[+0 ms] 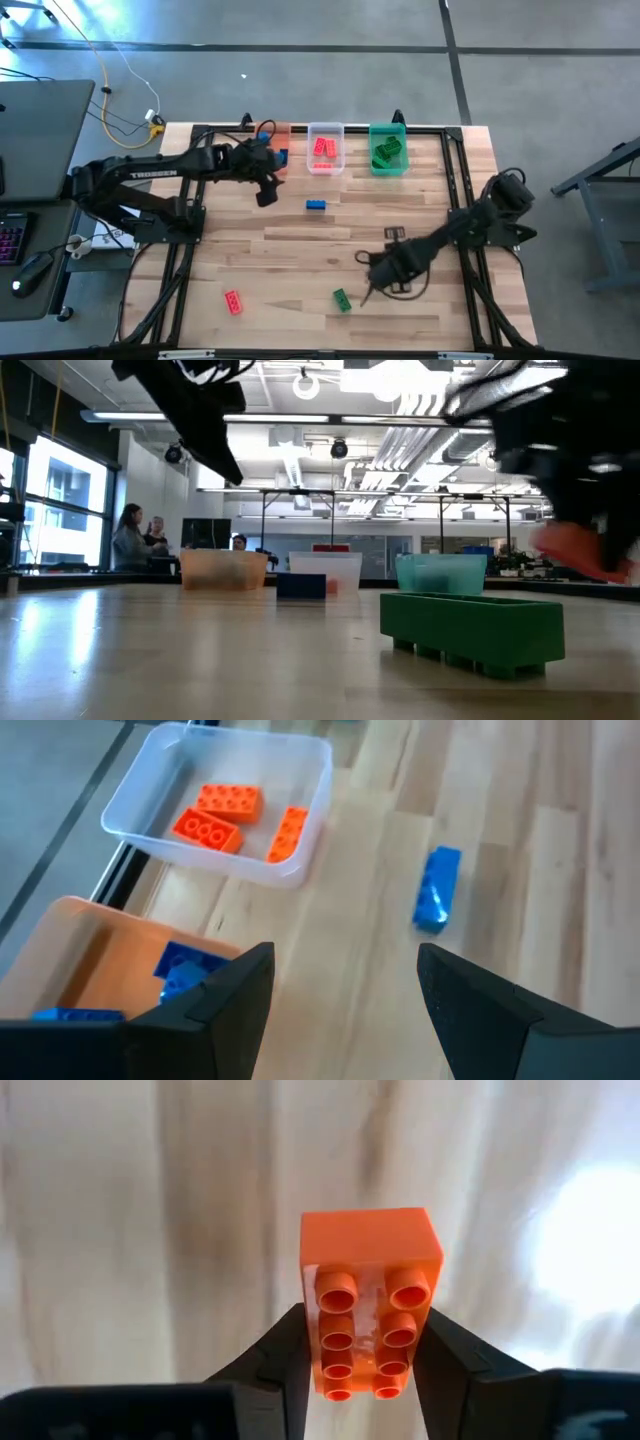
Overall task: Sort & place blocks by color
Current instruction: Put the orange game piece into the white bin
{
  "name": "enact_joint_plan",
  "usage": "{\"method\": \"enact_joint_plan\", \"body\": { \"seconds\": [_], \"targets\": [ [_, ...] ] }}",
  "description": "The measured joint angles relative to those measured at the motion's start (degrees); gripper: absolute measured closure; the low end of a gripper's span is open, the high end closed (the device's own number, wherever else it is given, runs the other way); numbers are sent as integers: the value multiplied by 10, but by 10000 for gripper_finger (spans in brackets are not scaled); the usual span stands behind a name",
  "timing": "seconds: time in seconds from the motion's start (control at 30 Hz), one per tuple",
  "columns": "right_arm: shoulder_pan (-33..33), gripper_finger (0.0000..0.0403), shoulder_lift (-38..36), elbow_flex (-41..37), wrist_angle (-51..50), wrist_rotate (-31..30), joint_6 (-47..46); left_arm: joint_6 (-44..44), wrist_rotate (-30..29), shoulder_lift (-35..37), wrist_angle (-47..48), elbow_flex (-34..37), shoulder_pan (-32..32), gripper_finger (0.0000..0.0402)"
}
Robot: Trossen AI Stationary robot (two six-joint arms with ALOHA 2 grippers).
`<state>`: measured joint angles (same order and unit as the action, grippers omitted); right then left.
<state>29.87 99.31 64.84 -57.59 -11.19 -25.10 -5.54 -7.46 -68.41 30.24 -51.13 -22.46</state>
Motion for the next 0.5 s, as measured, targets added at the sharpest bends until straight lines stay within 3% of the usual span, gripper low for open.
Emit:
{"method": "enact_joint_plan", "body": {
  "seconds": [0.5],
  "targets": [
    [-169, 293, 0, 23, 218, -86, 142, 61, 10, 56, 91, 0, 65, 168]
  ]
}}
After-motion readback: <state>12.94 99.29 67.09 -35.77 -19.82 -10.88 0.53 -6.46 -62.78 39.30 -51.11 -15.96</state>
